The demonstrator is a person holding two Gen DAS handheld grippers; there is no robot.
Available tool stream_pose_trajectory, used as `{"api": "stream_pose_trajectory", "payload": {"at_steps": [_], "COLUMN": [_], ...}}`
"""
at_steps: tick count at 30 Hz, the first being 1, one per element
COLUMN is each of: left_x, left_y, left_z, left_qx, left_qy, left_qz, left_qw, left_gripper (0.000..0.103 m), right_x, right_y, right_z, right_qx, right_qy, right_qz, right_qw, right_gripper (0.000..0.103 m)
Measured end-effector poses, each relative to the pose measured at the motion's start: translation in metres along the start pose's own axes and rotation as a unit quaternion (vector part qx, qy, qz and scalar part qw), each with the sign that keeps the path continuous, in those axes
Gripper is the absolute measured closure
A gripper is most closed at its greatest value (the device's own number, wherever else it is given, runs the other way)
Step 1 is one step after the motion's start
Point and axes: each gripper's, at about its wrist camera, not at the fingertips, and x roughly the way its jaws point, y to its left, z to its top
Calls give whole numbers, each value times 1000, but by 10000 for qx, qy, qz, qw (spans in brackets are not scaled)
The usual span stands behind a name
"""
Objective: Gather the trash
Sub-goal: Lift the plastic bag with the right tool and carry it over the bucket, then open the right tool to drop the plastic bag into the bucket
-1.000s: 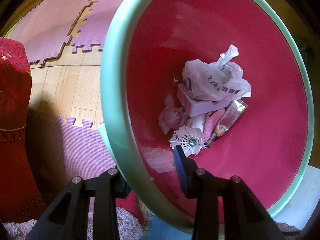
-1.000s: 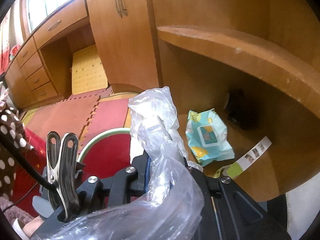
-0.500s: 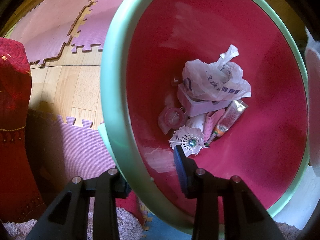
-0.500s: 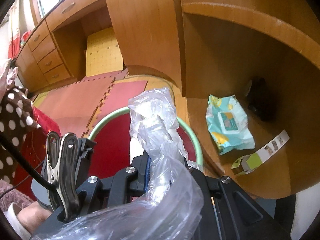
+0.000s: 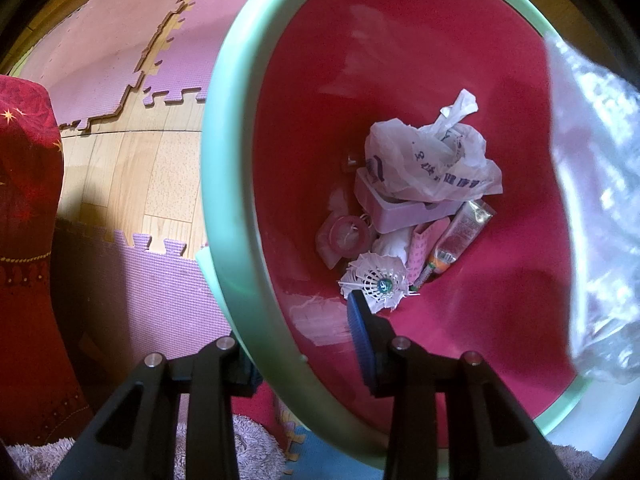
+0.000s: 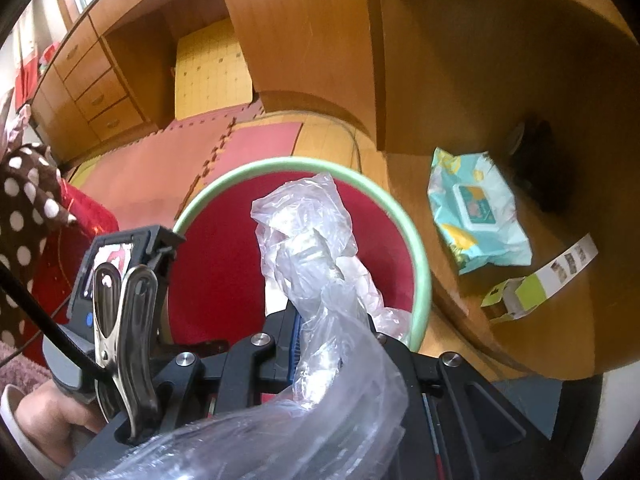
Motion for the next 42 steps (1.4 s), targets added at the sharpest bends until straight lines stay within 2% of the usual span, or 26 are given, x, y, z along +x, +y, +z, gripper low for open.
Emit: {"api": "stream_pose_trajectory", "payload": {"at_steps": [25, 28, 31, 42], "left_x": [0, 0, 0, -1], "left_y": [0, -1, 0, 0], "left_z": [0, 0, 0, 0], "left_qx": [0, 3, 1, 1], "left_qy": [-1, -3, -2, -3], "left_qz": [3, 2, 1, 3], "left_qw": [10000, 10000, 10000, 10000], "left_gripper": [65, 65, 65, 65], "right_x": [48, 51, 50, 48], "right_y": [10, 11, 15, 16], "right_z": [-26, -29, -29, -28], "right_qx": [-399, -454, -541, -536], "right_qy": [907, 954, 928, 902], "right_qz": [202, 237, 230, 251], "right_qw": [9949, 9941, 9939, 9942], "right_gripper": [88, 84, 74, 72]}}
